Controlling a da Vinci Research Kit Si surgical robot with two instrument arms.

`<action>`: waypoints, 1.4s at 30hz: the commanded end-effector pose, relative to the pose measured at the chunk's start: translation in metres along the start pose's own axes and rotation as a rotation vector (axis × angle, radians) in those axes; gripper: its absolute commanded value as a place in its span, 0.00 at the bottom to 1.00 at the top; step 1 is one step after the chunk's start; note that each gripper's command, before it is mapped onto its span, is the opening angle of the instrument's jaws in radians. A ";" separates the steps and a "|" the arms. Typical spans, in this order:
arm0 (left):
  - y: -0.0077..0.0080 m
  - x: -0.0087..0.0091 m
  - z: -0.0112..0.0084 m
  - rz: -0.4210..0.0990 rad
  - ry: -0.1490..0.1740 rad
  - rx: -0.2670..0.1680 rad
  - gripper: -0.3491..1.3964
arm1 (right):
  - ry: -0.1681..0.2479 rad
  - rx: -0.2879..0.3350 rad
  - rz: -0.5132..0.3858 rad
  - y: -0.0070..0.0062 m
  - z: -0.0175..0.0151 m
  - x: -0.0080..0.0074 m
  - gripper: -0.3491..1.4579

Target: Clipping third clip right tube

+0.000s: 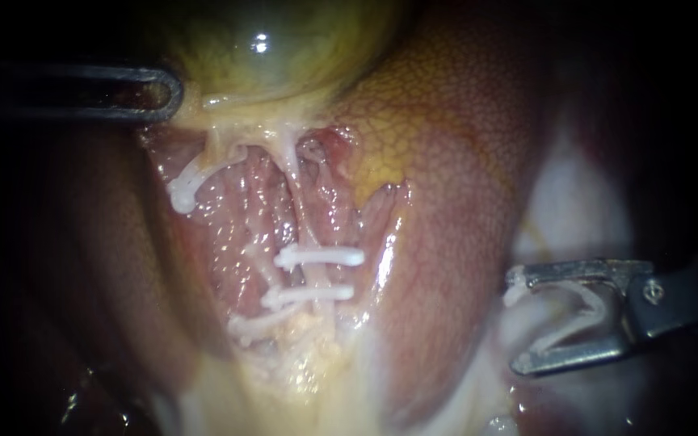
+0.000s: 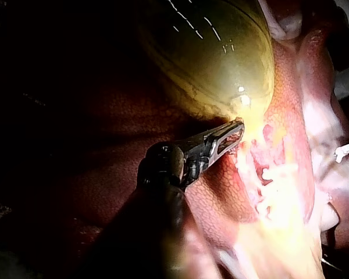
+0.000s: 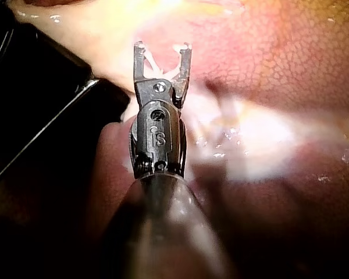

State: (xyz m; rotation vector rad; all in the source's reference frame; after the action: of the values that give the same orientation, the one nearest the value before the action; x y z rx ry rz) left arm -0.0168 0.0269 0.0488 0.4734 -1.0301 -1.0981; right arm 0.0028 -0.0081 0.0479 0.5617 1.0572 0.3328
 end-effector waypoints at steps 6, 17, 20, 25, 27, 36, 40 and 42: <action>-0.0001 0.0000 0.0001 0.000 0.000 -0.001 0.00 | 0.004 -0.009 0.042 0.0012 0.0022 0.0008 0.47; -0.0001 0.0000 0.0002 0.000 -0.001 -0.002 0.00 | 0.013 -0.025 0.084 0.0029 0.0062 0.0024 0.47; -0.0001 0.0001 0.0002 0.000 -0.001 -0.002 0.00 | 0.018 -0.031 0.099 0.0035 0.0073 0.0028 0.47; -0.0002 0.0001 0.0003 0.000 -0.002 -0.002 0.00 | 0.024 -0.043 0.117 0.0048 0.0088 0.0033 0.47; -0.0003 0.0001 0.0003 0.000 -0.002 -0.003 0.00 | 0.030 -0.047 0.119 0.0052 0.0092 0.0034 0.47; -0.0004 0.0003 0.0005 0.001 -0.004 -0.007 0.00 | 0.071 -0.067 0.156 0.0072 0.0111 0.0039 0.47; -0.0004 0.0003 0.0005 0.001 -0.005 -0.007 0.00 | 0.075 -0.064 0.182 0.0078 0.0118 0.0042 0.47; -0.0005 0.0003 0.0005 0.001 -0.005 -0.007 0.00 | 0.076 -0.063 0.189 0.0081 0.0121 0.0043 0.47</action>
State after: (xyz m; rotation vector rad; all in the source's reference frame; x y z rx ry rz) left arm -0.0175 0.0265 0.0488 0.4649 -1.0298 -1.1026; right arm 0.0158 -0.0025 0.0541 0.5993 1.0666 0.5616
